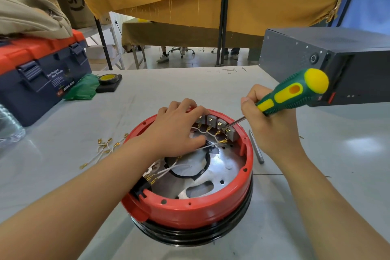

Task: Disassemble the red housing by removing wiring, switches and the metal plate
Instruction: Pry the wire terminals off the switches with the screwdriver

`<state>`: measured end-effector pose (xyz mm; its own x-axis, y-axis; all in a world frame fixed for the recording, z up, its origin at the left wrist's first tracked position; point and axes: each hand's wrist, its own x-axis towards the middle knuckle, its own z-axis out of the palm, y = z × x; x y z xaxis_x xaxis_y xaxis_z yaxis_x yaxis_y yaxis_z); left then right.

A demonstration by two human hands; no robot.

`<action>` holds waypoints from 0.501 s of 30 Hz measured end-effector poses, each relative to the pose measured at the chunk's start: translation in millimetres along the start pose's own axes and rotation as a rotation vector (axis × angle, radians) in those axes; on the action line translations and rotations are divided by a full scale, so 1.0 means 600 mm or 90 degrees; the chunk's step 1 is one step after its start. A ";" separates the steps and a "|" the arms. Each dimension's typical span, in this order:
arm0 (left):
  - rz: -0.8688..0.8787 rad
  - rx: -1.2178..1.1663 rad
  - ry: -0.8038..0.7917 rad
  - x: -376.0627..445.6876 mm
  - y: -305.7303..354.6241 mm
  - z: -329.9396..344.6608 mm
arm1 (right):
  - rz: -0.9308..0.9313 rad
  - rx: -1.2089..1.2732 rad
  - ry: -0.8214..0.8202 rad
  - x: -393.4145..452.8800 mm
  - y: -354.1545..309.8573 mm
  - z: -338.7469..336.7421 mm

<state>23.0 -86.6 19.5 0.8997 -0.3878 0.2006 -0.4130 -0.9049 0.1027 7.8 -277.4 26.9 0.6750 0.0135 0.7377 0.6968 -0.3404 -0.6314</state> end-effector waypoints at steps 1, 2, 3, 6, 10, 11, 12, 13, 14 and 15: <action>0.001 -0.013 0.000 0.000 -0.001 0.001 | -0.009 -0.006 -0.006 -0.001 0.000 0.000; 0.002 -0.026 -0.001 0.001 -0.001 0.000 | -0.016 -0.013 -0.014 -0.002 -0.001 0.001; 0.004 -0.038 -0.001 0.002 -0.002 0.000 | -0.020 -0.018 -0.021 -0.002 -0.001 0.002; 0.013 -0.062 -0.005 0.003 -0.005 -0.002 | -0.024 -0.018 -0.033 -0.003 -0.001 0.003; 0.018 -0.052 -0.014 0.002 -0.008 -0.002 | 0.001 -0.022 -0.034 0.000 0.001 -0.001; 0.018 -0.049 -0.014 0.002 -0.008 -0.002 | 0.012 -0.023 -0.032 0.001 0.001 -0.002; 0.019 -0.047 -0.015 0.003 -0.008 -0.003 | 0.022 -0.021 -0.030 0.002 0.001 -0.003; 0.019 -0.046 -0.015 0.003 -0.008 -0.003 | 0.031 -0.014 -0.028 0.003 0.002 -0.003; 0.020 -0.045 -0.016 0.002 -0.007 -0.003 | 0.041 -0.004 -0.026 0.004 0.002 -0.003; 0.021 -0.043 -0.017 0.002 -0.008 -0.003 | 0.052 0.009 -0.023 0.005 0.003 -0.003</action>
<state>25.8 -82.6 20.9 0.8883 -0.4227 0.1794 -0.4505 -0.8780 0.1616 10.3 -279.5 28.3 0.7382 0.0193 0.6743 0.6417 -0.3283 -0.6931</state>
